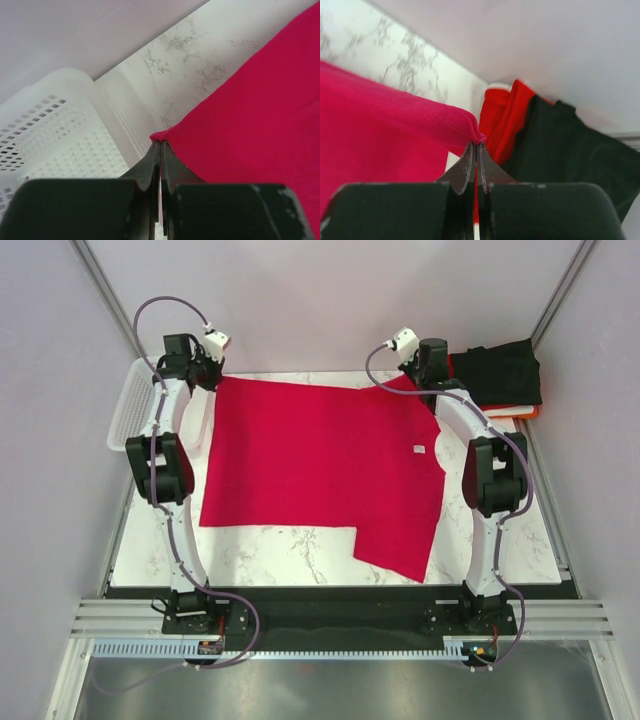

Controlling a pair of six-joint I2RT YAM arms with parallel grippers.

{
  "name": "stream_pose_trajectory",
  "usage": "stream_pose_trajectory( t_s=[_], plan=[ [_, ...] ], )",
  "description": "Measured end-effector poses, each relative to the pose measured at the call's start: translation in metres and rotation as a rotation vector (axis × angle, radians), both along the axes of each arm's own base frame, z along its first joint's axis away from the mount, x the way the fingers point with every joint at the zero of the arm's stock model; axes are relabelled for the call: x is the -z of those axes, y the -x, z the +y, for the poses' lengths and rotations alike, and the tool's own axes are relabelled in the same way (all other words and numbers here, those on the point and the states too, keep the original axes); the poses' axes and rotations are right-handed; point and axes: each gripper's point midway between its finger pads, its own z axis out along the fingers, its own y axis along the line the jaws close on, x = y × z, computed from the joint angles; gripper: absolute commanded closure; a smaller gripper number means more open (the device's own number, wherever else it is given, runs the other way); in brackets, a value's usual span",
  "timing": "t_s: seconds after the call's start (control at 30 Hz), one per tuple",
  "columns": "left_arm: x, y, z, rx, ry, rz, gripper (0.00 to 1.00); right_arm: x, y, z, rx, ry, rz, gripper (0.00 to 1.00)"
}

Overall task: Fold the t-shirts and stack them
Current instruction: Fold the tshirt

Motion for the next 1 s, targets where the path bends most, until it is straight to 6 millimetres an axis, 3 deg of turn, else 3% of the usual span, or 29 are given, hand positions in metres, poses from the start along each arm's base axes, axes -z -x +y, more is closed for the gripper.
stream_pose_trajectory(
  t_s=[0.17, 0.43, 0.8, 1.0],
  plan=[
    [0.000, 0.013, -0.009, 0.028, 0.020, 0.032, 0.98, 0.011, 0.024, -0.005, 0.003, 0.013, 0.069, 1.00],
    [-0.016, 0.021, -0.008, 0.036, 0.030, 0.023, 0.98, -0.006, 0.055, -0.010, 0.009, 0.008, 0.077, 1.00],
    [0.017, 0.044, 0.004, 0.019, 0.037, 0.124, 0.98, 0.005, 0.098, -0.004, -0.007, -0.024, 0.159, 1.00],
    [0.023, 0.048, 0.008, 0.022, 0.028, 0.139, 0.98, -0.003, 0.122, 0.008, -0.036, -0.044, 0.177, 1.00]
  ],
)
